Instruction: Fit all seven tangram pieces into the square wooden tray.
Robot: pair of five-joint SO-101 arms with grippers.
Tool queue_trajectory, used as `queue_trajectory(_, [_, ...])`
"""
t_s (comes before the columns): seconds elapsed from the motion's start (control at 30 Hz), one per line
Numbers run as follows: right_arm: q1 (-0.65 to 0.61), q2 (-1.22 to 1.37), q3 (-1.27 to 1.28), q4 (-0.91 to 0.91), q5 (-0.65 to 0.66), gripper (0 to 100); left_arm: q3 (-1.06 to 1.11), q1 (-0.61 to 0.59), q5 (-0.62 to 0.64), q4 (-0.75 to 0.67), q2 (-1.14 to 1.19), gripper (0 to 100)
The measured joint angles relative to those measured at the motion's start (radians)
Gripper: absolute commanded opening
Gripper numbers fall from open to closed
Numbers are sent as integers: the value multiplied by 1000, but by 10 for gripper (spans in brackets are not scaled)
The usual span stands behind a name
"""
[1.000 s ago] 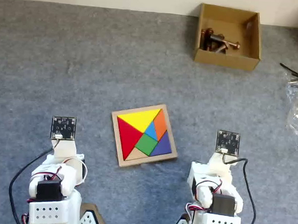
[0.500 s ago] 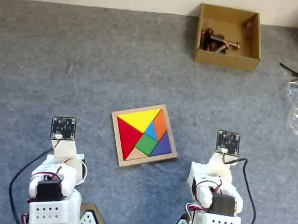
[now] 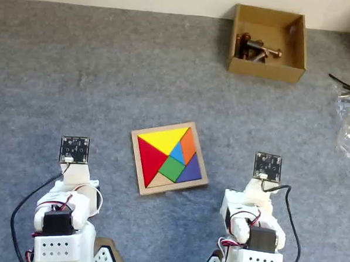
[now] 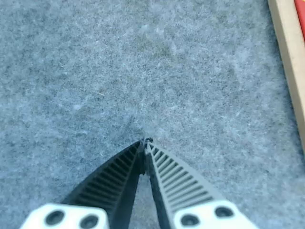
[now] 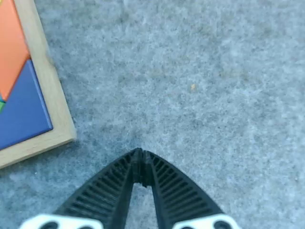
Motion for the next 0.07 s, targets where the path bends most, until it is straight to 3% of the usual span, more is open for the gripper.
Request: queue_trajectory(0.07, [0,0,0,0,0,5,0,0,0,0,0,5])
